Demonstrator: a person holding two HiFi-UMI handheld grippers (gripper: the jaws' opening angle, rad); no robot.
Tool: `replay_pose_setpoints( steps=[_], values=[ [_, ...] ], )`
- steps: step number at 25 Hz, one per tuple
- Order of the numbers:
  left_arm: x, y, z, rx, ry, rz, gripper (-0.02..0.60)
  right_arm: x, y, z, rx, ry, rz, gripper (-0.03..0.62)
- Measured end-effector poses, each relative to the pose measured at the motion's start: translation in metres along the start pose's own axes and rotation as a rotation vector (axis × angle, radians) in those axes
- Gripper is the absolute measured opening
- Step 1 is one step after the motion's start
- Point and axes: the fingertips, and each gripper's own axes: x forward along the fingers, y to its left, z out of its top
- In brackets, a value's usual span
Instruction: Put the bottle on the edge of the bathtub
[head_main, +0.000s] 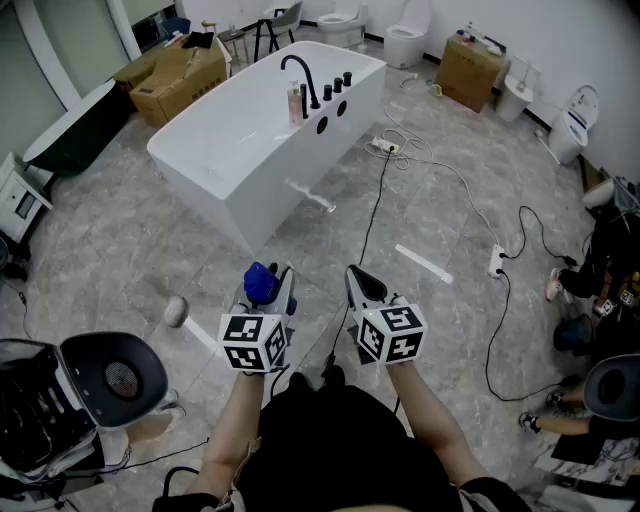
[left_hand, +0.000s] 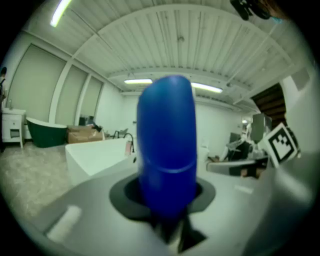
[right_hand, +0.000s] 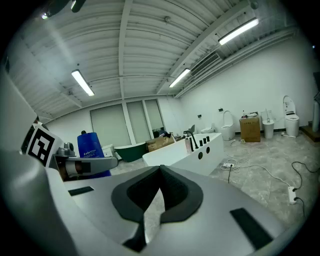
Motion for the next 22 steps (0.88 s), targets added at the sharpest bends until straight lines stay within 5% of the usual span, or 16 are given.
replay_pose_setpoints(
  steps=[22],
  values=[
    [0.044,0.018,0.009,-0.029,0.007,0.056,0.117,0.019,-0.038,-0.014,0.094,0.063,0.010,0.005]
  ],
)
